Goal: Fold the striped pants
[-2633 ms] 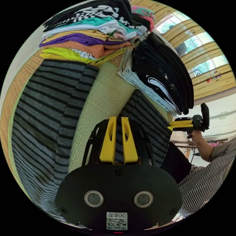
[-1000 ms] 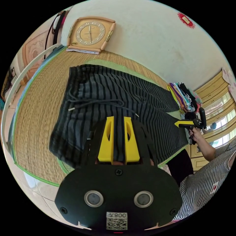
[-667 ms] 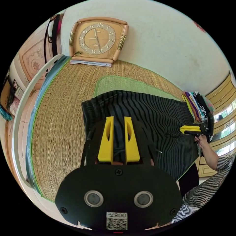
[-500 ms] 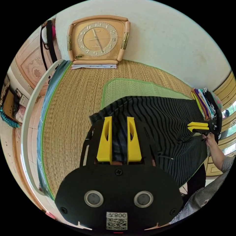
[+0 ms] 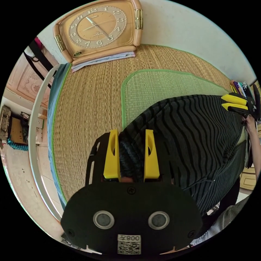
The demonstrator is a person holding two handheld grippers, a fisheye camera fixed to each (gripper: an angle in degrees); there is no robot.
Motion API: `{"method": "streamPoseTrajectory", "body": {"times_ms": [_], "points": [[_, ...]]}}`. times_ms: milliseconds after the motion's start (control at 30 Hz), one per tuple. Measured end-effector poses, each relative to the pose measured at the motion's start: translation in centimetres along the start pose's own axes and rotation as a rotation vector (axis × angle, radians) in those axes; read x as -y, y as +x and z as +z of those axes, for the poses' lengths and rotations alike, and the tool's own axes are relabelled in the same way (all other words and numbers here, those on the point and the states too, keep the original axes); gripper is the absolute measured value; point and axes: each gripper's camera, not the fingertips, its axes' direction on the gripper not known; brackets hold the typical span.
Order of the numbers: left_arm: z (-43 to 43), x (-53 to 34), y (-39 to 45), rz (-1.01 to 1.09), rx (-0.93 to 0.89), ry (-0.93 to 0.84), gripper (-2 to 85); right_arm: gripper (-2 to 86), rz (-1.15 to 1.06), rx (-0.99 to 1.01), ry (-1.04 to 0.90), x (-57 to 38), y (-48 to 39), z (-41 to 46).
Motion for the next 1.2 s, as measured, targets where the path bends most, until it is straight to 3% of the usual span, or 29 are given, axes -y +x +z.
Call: {"method": "streamPoseTrajectory", "body": {"times_ms": [300, 867, 1200], "points": [[-0.6, -0.3, -3.1, -0.004, -0.1, 0.046, 13.5, 9.3, -0.096, -0.044, -0.141, 5.3, -0.8, 2.6], [-5.2, -3.1, -2.8, -0.037, -0.055, 0.042, 7.2, 2.6, -0.069, 0.021, -0.12, 3.9, -3.1, 0.2], [-10.7, -7.8, -1.1, 0.001, -0.081, 0.112, 6.4, 2.0, -0.015, 0.033, 0.01, -0.6, -5.2, -7.8]]}}
